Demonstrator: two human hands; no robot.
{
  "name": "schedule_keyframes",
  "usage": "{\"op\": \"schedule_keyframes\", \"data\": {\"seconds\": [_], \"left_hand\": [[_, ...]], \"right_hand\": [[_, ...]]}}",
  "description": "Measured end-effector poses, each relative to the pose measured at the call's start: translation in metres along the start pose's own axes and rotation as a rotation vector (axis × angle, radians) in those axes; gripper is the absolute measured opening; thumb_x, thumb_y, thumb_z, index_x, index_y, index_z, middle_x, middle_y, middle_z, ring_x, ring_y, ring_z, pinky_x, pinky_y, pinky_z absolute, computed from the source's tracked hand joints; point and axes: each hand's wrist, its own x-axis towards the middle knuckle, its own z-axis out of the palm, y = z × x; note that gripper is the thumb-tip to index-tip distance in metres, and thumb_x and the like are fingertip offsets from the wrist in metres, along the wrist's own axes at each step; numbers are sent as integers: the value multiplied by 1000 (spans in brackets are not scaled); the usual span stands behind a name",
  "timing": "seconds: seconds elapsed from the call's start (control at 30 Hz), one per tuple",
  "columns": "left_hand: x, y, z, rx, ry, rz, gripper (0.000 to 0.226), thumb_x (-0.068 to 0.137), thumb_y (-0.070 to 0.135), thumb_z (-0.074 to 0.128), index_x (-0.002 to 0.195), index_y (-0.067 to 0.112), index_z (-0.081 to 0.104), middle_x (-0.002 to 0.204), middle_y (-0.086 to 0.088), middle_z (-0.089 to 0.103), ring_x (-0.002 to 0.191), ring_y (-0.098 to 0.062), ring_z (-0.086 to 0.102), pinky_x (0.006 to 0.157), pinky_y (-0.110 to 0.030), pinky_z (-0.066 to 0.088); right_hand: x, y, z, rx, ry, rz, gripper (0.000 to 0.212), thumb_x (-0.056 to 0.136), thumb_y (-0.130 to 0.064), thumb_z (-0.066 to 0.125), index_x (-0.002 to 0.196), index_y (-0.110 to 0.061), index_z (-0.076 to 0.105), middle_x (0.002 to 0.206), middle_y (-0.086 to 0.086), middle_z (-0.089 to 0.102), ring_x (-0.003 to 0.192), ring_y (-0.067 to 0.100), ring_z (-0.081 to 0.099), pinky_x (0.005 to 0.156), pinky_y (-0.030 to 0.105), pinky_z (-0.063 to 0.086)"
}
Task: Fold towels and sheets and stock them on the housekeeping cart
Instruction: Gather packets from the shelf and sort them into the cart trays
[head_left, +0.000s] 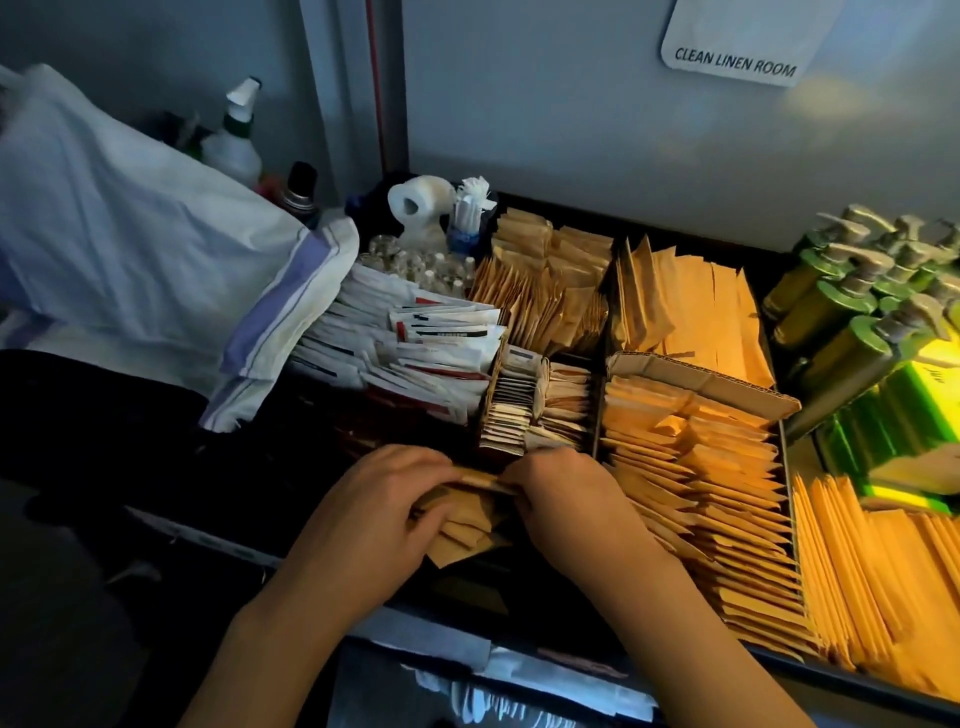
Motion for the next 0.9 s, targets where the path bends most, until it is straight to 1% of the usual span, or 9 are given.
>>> {"op": "schedule_keyframes", "data": {"seconds": [0.13,0.23,0.37,0.43,0.6,0.67,0.73,0.8,0.9], "left_hand": [[6,7,-2,-27,91,42,46,91,24,74,135,33,64,131,22,59,124,3,52,101,-24,47],[17,19,-1,-40,145,106,41,89,23,74,128,34,67,123,26,60,118,3,57,95,-22,50],[34,44,1,-106,216,150,28,90,28,72,117,33,72,113,25,66,109,4,63,90,-21,54],[44,63,5,-123,234,221,25,90,30,70,114,30,74,110,23,68,107,3,64,90,-22,53],[80,108,14,-27,190,375,26,89,19,76,114,26,75,106,17,66,100,-7,63,79,-37,57],[95,122,18,54,164,379,26,89,21,75,113,29,75,105,16,63,99,-8,60,76,-37,56],[109,134,24,116,137,390,25,89,22,76,112,30,76,103,16,62,97,-7,56,75,-35,54],[120,140,31,141,110,396,24,88,22,76,111,30,77,101,15,61,97,-7,56,76,-36,55],[130,138,42,123,96,374,23,88,22,76,110,29,76,102,16,62,99,-7,57,79,-37,56]], "right_hand": [[-15,3,-17,85,175,-72,21,98,-23,56,110,-29,72,103,-8,67,95,16,62,82,36,56],[-33,12,-30,236,305,-73,17,94,-20,64,106,-26,75,100,-10,71,91,10,64,79,33,56],[-57,37,-40,375,441,4,27,89,-17,75,114,-28,77,108,-14,74,98,2,66,87,25,57],[-67,53,-44,410,444,79,30,89,-20,76,116,-32,76,112,-17,73,102,-1,63,92,25,56],[-86,86,-57,419,529,119,35,87,-28,78,120,-39,71,117,-22,68,106,-7,55,93,16,46],[-88,95,-64,414,599,97,35,86,-30,79,120,-36,72,116,-19,68,106,-2,57,91,18,47],[-85,102,-69,422,627,73,29,87,-29,77,116,-32,76,110,-17,67,98,0,59,83,15,48],[-79,111,-72,447,608,63,25,89,-24,77,113,-28,78,106,-14,69,92,1,61,79,19,53],[-68,123,-70,439,537,86,22,92,-23,75,114,-24,78,106,-11,71,96,5,63,88,33,58]]}}
